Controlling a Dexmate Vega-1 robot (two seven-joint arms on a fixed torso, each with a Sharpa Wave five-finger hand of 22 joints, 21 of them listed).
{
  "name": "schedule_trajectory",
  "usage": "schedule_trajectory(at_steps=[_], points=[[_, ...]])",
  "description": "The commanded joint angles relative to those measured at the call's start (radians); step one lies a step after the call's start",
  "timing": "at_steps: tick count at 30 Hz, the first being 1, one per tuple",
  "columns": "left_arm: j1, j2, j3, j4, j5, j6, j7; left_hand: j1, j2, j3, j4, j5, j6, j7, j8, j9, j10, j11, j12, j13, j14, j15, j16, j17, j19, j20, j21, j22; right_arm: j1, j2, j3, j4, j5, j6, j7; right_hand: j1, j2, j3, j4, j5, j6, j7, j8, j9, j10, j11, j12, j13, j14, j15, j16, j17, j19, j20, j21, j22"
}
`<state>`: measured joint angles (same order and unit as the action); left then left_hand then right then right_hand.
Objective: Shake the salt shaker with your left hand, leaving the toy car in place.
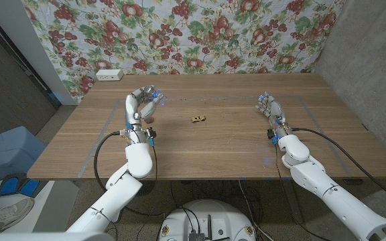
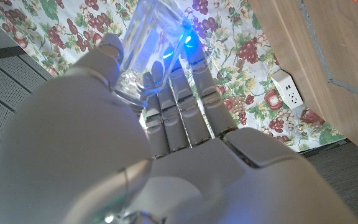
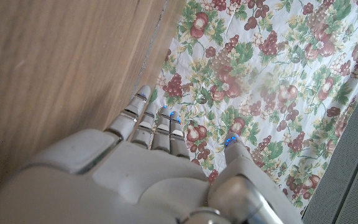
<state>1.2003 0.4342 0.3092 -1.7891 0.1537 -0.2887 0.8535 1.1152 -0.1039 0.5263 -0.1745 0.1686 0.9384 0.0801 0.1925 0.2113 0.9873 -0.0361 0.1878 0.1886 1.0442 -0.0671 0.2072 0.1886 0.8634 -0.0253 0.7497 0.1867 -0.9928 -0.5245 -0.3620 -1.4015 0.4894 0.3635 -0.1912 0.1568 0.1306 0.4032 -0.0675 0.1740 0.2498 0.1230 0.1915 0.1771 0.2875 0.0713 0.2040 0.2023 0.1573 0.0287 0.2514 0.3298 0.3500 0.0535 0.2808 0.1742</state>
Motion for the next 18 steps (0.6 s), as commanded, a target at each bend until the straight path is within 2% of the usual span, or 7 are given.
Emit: schedule_trajectory(at_steps=[1,5,12,18], points=[[0.001,-0.025,-0.014,0.01,0.022,-0.018,-0.004,0.188,0.199,0.029,-0.002,0.007,0.058,-0.049,0.003,0.003,0.007,-0.06,0.002,0.002,0.099,-0.174,0.003,0.002,0.078,-0.164,0.194,0.005,0.004,0.005,-0.002,0.008,-0.002,0.006,0.001,-0.003,0.02,0.008,0.002,0.002,0.004,-0.003,0.0,0.003,0.002,-0.002,-0.001,0.002,0.006,0.003,-0.003,-0.001,0.004,0.0,-0.002,0.003],[0.002,-0.024,-0.018,0.0,0.022,0.006,-0.016,0.187,0.2,0.029,-0.002,0.007,0.057,-0.049,0.003,0.003,0.006,-0.062,0.002,0.002,0.1,-0.174,0.004,0.003,0.077,-0.164,0.196,0.005,0.008,0.006,-0.004,0.009,-0.001,0.002,0.003,-0.002,0.02,0.008,0.002,0.002,0.004,-0.002,0.0,0.003,0.002,-0.001,-0.001,0.002,0.007,0.005,-0.003,-0.001,0.005,0.001,-0.003,0.003],[0.01,0.001,-0.023,-0.058,0.036,0.139,-0.052,0.187,0.199,0.029,-0.002,0.007,0.059,-0.051,0.003,0.003,0.006,-0.062,0.002,0.002,0.1,-0.174,0.004,0.003,0.076,-0.164,0.199,0.005,0.019,0.01,-0.008,0.014,0.001,-0.009,0.005,-0.002,0.02,0.009,0.002,0.002,0.004,-0.002,0.0,0.003,0.003,-0.001,-0.001,0.002,0.007,0.005,-0.003,-0.001,0.006,0.001,-0.005,0.004],[0.005,0.016,-0.019,-0.076,0.05,0.196,-0.055,0.187,0.199,0.029,-0.003,0.007,0.058,-0.051,0.003,0.003,0.007,-0.063,0.003,0.002,0.1,-0.174,0.005,0.003,0.076,-0.163,0.203,0.005,0.031,0.014,-0.013,0.023,0.0,-0.013,0.009,-0.002,0.02,0.009,0.002,0.002,0.005,-0.003,0.0,0.003,0.001,-0.002,-0.001,0.002,0.006,0.003,-0.004,-0.001,0.006,0.001,-0.008,0.004]])
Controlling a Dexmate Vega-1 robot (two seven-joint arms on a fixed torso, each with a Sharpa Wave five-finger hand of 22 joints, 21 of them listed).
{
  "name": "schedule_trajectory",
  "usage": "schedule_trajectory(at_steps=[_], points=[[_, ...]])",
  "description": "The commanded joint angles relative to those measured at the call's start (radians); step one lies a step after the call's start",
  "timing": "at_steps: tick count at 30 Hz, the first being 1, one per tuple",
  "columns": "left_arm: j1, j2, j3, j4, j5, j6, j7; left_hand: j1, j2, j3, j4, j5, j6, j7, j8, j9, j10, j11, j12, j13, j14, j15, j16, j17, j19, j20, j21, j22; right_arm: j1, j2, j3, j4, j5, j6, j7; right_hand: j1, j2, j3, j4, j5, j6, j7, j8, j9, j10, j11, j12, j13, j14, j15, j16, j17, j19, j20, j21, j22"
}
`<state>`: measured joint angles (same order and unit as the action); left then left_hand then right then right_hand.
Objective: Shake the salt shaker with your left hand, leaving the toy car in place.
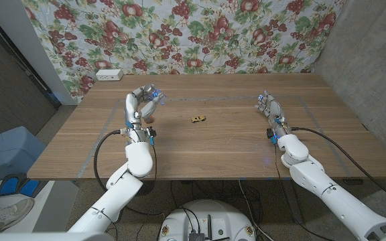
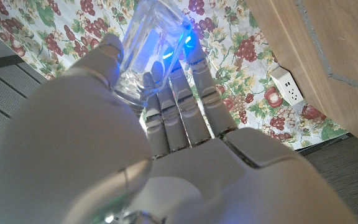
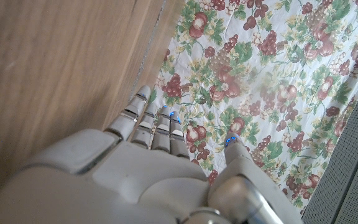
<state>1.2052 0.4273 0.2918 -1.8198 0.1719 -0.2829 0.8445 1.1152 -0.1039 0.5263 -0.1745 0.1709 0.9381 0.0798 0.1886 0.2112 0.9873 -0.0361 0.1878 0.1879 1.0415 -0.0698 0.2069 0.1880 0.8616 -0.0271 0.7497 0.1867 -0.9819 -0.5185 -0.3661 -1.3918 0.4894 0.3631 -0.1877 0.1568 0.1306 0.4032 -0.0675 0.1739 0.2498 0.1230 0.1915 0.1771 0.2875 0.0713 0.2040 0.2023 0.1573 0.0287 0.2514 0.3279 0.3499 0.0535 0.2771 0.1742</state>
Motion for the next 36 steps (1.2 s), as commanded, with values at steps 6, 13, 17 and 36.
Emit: schedule_trajectory(at_steps=[6,13,17,36], points=[[-0.005,0.04,0.011,-0.075,0.099,0.286,-0.02,0.186,0.199,0.03,-0.002,0.005,0.058,-0.052,0.007,0.003,0.007,-0.065,0.003,0.003,0.105,-0.171,0.007,0.004,0.078,-0.161,0.206,0.005,0.033,0.016,-0.014,0.027,0.003,-0.01,0.012,-0.002,0.02,0.009,0.002,0.002,0.004,-0.004,0.0,0.003,0.002,-0.002,-0.001,0.002,0.006,0.004,-0.004,0.0,0.007,0.0,-0.006,0.004],[-0.011,0.055,0.033,-0.099,0.139,0.394,-0.016,0.186,0.199,0.03,-0.002,0.005,0.06,-0.054,0.008,0.004,0.008,-0.063,0.004,0.003,0.107,-0.171,0.008,0.005,0.077,-0.161,0.209,0.004,0.04,0.022,-0.018,0.038,0.004,-0.007,0.015,-0.002,0.02,0.009,0.002,0.002,0.005,-0.003,0.0,0.003,0.001,-0.002,-0.001,0.002,0.006,0.003,-0.004,0.0,0.008,0.001,-0.008,0.004],[-0.019,0.068,0.043,-0.103,0.135,0.427,-0.032,0.185,0.199,0.03,-0.002,0.005,0.061,-0.055,0.008,0.004,0.009,-0.064,0.004,0.003,0.108,-0.171,0.008,0.005,0.076,-0.161,0.21,0.004,0.043,0.022,-0.021,0.04,0.0,-0.01,0.014,-0.002,0.02,0.009,0.002,0.002,0.005,-0.003,0.0,0.003,0.002,-0.001,-0.001,0.002,0.006,0.003,-0.004,0.0,0.008,0.001,-0.009,0.004],[-0.044,0.092,0.055,-0.073,0.009,0.448,-0.095,0.183,0.197,0.032,-0.003,0.005,0.059,-0.053,0.007,0.004,0.01,-0.064,0.004,0.003,0.109,-0.171,0.009,0.005,0.073,-0.161,0.221,0.004,0.048,0.015,-0.026,0.036,-0.003,-0.026,0.015,-0.002,0.02,0.01,0.002,0.002,0.004,-0.002,-0.001,0.003,0.002,-0.003,-0.001,0.002,0.006,0.003,-0.004,-0.001,0.012,0.001,-0.014,0.004]])
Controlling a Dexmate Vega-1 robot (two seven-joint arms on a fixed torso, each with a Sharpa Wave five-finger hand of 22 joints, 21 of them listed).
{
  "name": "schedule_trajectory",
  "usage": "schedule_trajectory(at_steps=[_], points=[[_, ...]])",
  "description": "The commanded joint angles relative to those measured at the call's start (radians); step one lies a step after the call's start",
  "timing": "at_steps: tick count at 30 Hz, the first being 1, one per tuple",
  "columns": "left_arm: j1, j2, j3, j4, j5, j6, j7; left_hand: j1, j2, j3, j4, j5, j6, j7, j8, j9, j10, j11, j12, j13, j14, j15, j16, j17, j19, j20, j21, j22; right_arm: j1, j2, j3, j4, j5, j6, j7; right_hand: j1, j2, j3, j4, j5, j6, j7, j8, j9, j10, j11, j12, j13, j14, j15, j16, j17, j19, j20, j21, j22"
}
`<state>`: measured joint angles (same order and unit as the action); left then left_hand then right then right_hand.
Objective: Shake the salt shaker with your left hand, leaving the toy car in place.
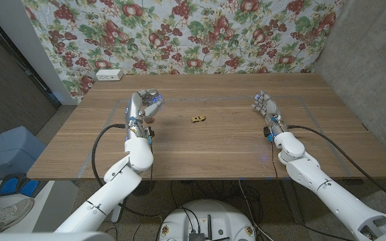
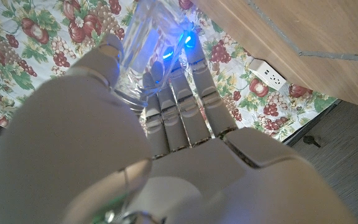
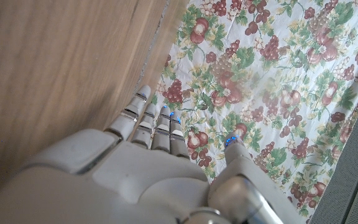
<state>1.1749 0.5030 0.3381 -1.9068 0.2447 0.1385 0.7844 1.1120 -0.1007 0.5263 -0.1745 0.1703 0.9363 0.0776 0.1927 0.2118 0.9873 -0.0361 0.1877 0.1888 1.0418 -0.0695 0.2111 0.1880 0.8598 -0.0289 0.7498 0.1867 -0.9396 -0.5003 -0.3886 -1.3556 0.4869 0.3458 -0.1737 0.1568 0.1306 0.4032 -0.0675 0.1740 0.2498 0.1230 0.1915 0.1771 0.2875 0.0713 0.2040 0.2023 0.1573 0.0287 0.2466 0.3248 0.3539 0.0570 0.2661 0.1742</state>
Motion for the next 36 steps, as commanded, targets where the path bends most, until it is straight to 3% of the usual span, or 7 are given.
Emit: schedule_trajectory(at_steps=[1,16,36], points=[[-0.015,0.018,0.01,0.017,-0.067,0.027,-0.035,0.186,0.194,0.032,-0.003,0.006,0.062,-0.05,0.004,0.003,0.01,-0.063,0.004,0.002,0.109,-0.171,0.005,0.005,0.075,-0.159,0.221,0.004,0.006,-0.003,-0.004,-0.001,0.0,-0.011,0.001,-0.002,0.02,0.01,0.001,0.002,0.004,-0.002,-0.001,0.003,0.002,-0.002,-0.001,0.002,0.007,0.004,0.001,0.002,0.008,-0.003,-0.004,0.004],[-0.038,0.033,0.028,0.03,-0.136,0.073,-0.07,0.186,0.195,0.034,-0.003,0.006,0.061,-0.049,0.003,0.003,0.009,-0.063,0.004,0.002,0.11,-0.171,0.005,0.005,0.072,-0.159,0.227,0.003,0.01,-0.006,-0.004,-0.003,0.002,-0.012,0.008,-0.001,0.019,0.01,0.0,0.001,0.004,-0.003,-0.001,0.003,0.002,-0.001,-0.001,0.002,0.007,0.005,0.0,0.001,0.009,-0.003,-0.009,0.004],[-0.072,0.042,0.068,0.091,-0.176,0.068,-0.078,0.185,0.194,0.037,-0.004,0.007,0.06,-0.048,0.003,0.003,0.009,-0.064,0.004,0.002,0.109,-0.171,0.005,0.005,0.067,-0.159,0.233,0.002,-0.002,-0.017,0.0,-0.016,0.002,-0.003,0.013,-0.002,0.019,0.01,0.001,0.001,0.005,-0.003,0.0,0.003,0.002,-0.001,-0.001,0.002,0.007,0.004,0.0,0.001,0.012,-0.003,-0.014,0.004]])
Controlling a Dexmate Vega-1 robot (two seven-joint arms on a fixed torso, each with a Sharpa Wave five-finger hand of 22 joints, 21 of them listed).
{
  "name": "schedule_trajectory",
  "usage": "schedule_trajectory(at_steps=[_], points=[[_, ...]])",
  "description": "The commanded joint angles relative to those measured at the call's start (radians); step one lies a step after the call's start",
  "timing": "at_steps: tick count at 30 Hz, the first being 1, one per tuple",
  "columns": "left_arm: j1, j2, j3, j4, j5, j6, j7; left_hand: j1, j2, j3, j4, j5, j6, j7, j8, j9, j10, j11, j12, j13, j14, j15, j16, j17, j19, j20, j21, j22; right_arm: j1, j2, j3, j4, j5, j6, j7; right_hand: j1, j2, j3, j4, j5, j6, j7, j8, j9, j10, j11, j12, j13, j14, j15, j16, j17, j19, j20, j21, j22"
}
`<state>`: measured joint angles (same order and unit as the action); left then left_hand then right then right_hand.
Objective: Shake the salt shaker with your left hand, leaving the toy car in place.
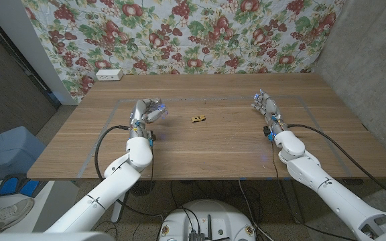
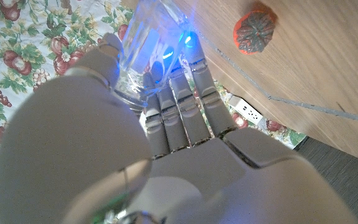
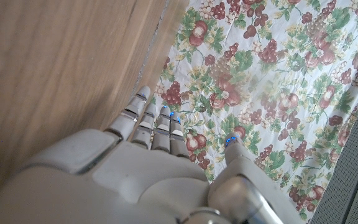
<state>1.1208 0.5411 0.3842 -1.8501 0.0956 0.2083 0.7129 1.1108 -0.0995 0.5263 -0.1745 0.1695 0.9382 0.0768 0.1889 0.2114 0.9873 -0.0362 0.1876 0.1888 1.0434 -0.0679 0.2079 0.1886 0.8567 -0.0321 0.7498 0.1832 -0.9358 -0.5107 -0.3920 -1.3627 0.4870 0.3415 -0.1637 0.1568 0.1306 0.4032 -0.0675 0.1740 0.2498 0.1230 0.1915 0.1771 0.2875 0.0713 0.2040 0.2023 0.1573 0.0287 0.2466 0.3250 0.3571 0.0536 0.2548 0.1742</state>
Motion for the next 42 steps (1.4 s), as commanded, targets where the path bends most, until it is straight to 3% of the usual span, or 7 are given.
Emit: schedule_trajectory(at_steps=[1,42], points=[[-0.02,0.004,0.024,0.038,-0.029,-0.003,-0.007,0.186,0.193,0.037,-0.004,0.008,0.057,-0.047,0.006,0.003,0.009,-0.063,0.004,0.002,0.108,-0.173,0.008,0.004,0.07,-0.155,0.233,0.005,-0.006,-0.008,0.002,-0.009,-0.001,0.001,0.005,-0.002,0.019,0.01,0.001,0.001,0.005,-0.003,0.0,0.003,0.003,-0.001,-0.001,0.002,0.007,0.004,0.0,0.001,0.009,0.001,-0.003,0.004],[-0.074,-0.004,0.079,0.129,-0.053,0.004,0.003,0.185,0.193,0.043,-0.003,0.008,0.058,-0.046,0.007,0.003,0.007,-0.061,0.003,0.002,0.108,-0.172,0.009,0.004,0.063,-0.153,0.246,0.003,0.02,0.0,-0.002,0.018,0.003,-0.002,0.018,-0.003,0.019,0.01,0.001,0.001,0.004,-0.003,-0.001,0.003,0.001,-0.001,-0.001,0.002,0.006,0.004,-0.001,0.0,0.012,0.0,-0.014,0.005]])
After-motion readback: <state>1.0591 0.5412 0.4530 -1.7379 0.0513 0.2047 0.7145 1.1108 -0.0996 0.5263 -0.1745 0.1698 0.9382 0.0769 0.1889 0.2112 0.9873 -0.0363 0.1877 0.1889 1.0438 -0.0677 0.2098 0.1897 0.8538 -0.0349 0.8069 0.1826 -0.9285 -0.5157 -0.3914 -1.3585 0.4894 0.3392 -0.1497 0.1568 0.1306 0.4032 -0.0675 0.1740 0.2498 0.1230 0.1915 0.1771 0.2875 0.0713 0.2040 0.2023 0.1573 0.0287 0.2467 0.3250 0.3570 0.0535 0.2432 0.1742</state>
